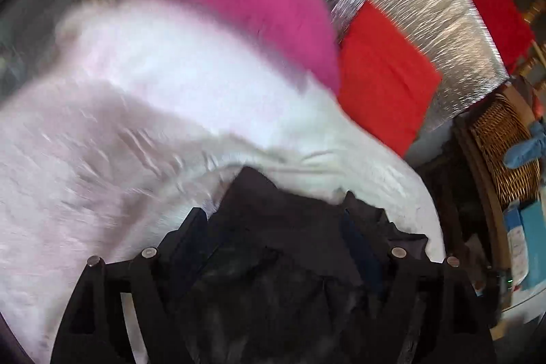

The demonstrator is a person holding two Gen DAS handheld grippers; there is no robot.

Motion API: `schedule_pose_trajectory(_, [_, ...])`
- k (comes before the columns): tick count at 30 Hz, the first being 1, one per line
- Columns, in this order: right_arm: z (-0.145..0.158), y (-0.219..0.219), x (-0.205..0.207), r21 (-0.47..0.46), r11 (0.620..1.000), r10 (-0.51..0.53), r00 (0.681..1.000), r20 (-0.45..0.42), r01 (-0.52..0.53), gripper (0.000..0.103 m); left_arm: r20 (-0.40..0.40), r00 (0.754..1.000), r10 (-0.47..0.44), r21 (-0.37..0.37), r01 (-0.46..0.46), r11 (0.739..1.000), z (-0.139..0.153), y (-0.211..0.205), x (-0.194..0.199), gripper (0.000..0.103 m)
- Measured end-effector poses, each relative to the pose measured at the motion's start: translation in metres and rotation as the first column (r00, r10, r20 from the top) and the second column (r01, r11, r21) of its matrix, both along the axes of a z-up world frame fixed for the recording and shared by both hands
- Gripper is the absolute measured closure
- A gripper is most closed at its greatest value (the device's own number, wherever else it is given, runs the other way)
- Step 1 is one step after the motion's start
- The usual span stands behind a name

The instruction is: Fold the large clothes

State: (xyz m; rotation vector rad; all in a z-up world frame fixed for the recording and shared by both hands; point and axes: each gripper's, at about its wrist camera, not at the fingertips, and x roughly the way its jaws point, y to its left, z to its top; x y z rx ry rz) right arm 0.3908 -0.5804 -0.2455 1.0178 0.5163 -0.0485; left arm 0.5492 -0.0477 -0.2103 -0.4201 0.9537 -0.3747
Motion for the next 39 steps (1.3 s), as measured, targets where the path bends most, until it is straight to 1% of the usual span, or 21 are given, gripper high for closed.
schedule_pose_trajectory(2, [0.013, 0.003, -0.025, -0.007, 1.0, 0.001, 1.0, 0.011, -0.001, 0.012, 0.035, 0.999, -0.013, -0.002, 0.013, 1.0, 0.016, 0.006, -0.026, 0.022])
schedule_pose_trajectory(3, [0.017, 0.005, -0.037, -0.003, 1.0, 0.006, 1.0, 0.02, -0.006, 0.012, 0.047, 0.999, -0.024, -0.017, 0.025, 1.0, 0.024, 0.011, -0.048, 0.021])
schedule_pose_trajectory(6, [0.026, 0.018, -0.078, -0.016, 1.0, 0.013, 0.999, 0.033, -0.013, 0.012, 0.061, 0.998, -0.021, -0.061, 0.024, 0.998, 0.03, 0.023, -0.103, 0.021])
schedule_pose_trajectory(7, [0.028, 0.024, -0.099, -0.013, 1.0, 0.014, 0.999, 0.044, -0.014, 0.012, 0.062, 0.998, -0.017, -0.076, 0.022, 0.997, 0.029, 0.025, -0.122, 0.02])
schedule_pose_trajectory(8, [0.028, 0.028, -0.113, -0.006, 1.0, 0.015, 0.999, 0.051, -0.015, 0.012, 0.059, 0.998, -0.012, -0.087, 0.018, 0.996, 0.027, 0.026, -0.137, 0.018])
schedule_pose_trajectory(9, [0.027, 0.031, -0.126, 0.002, 1.0, 0.013, 0.998, 0.054, -0.014, 0.012, 0.045, 0.999, -0.002, -0.096, 0.006, 0.995, 0.022, 0.029, -0.162, 0.017])
schedule_pose_trajectory(10, [0.025, 0.038, -0.145, 0.019, 1.0, 0.013, 0.998, 0.055, -0.014, 0.012, 0.038, 0.999, 0.004, -0.103, 0.0, 0.995, 0.017, 0.029, -0.174, 0.017])
schedule_pose_trajectory(12, [0.021, 0.049, -0.166, 0.053, 0.998, 0.021, 0.999, 0.049, -0.023, 0.012, 0.009, 1.0, 0.01, -0.124, -0.009, 0.992, 0.001, 0.033, -0.206, 0.017])
schedule_pose_trajectory(14, [0.013, 0.062, -0.187, 0.097, 0.995, 0.026, 0.999, 0.043, -0.031, 0.012, -0.063, 0.998, 0.025, -0.154, -0.034, 0.988, -0.02, 0.036, -0.229, 0.017])
schedule_pose_trajectory(16, [0.002, 0.072, -0.204, 0.156, 0.987, 0.039, 0.999, 0.035, -0.044, 0.012, -0.143, 0.989, 0.024, -0.214, -0.055, 0.975, -0.04, 0.04, -0.241, 0.017])
schedule_pose_trajectory(18, [-0.011, 0.084, -0.219, 0.215, 0.976, 0.04, 0.999, 0.019, -0.043, 0.012, -0.235, 0.971, 0.045, -0.275, -0.11, 0.955, -0.061, 0.046, -0.246, 0.017])
schedule_pose_trajectory(19, [-0.017, 0.089, -0.222, 0.231, 0.972, 0.043, 0.999, 0.007, -0.044, 0.012, -0.249, 0.967, 0.059, -0.295, -0.134, 0.946, -0.065, 0.048, -0.247, 0.017])
schedule_pose_trajectory(20, [-0.024, 0.094, -0.225, 0.248, 0.968, 0.05, 0.999, -0.006, -0.047, 0.012, -0.251, 0.965, 0.077, -0.31, -0.155, 0.938, -0.068, 0.05, -0.246, 0.017])
schedule_pose_trajectory(23, [-0.042, 0.102, -0.222, 0.278, 0.96, 0.037, 0.998, -0.055, -0.02, 0.012, -0.215, 0.966, 0.147, -0.297, -0.208, 0.932, -0.068, 0.055, -0.239, 0.017])
schedule_pose_trajectory(24, [-0.049, 0.103, -0.218, 0.285, 0.958, 0.031, 0.997, -0.076, -0.008, 0.012, -0.213, 0.963, 0.163, -0.296, -0.223, 0.929, -0.069, 0.056, -0.234, 0.016])
schedule_pose_trajectory(26, [-0.061, 0.102, -0.208, 0.296, 0.955, 0.014, 0.993, -0.115, 0.021, 0.012, -0.229, 0.959, 0.168, -0.308, -0.235, 0.922, -0.074, 0.052, -0.227, 0.016])
schedule_pose_trajectory(28, [-0.074, 0.1, -0.197, 0.306, 0.951, -0.002, 0.988, -0.153, 0.05, 0.012, -0.245, 0.955, 0.164, -0.335, -0.243, 0.91, -0.079, 0.049, -0.219, 0.016])
schedule_pose_trajectory(32, [-0.087, 0.089, -0.184, 0.322, 0.941, -0.043, 0.982, -0.183, 0.102, 0.012, -0.252, 0.95, 0.187, -0.343, -0.268, 0.9, -0.082, 0.044, -0.206, 0.016])
schedule_pose_trajectory(35, [-0.089, 0.08, -0.18, 0.32, 0.937, -0.081, 0.98, -0.18, 0.136, 0.012, -0.28, 0.938, 0.203, -0.362, -0.299, 0.883, -0.088, 0.044, -0.202, 0.015])
schedule_pose_trajectory(39, [-0.092, 0.065, -0.172, 0.319, 0.934, -0.108, 0.979, -0.171, 0.159, 0.012, -0.286, 0.931, 0.226, -0.34, -0.32, 0.884, -0.091, 0.039, -0.197, 0.015])
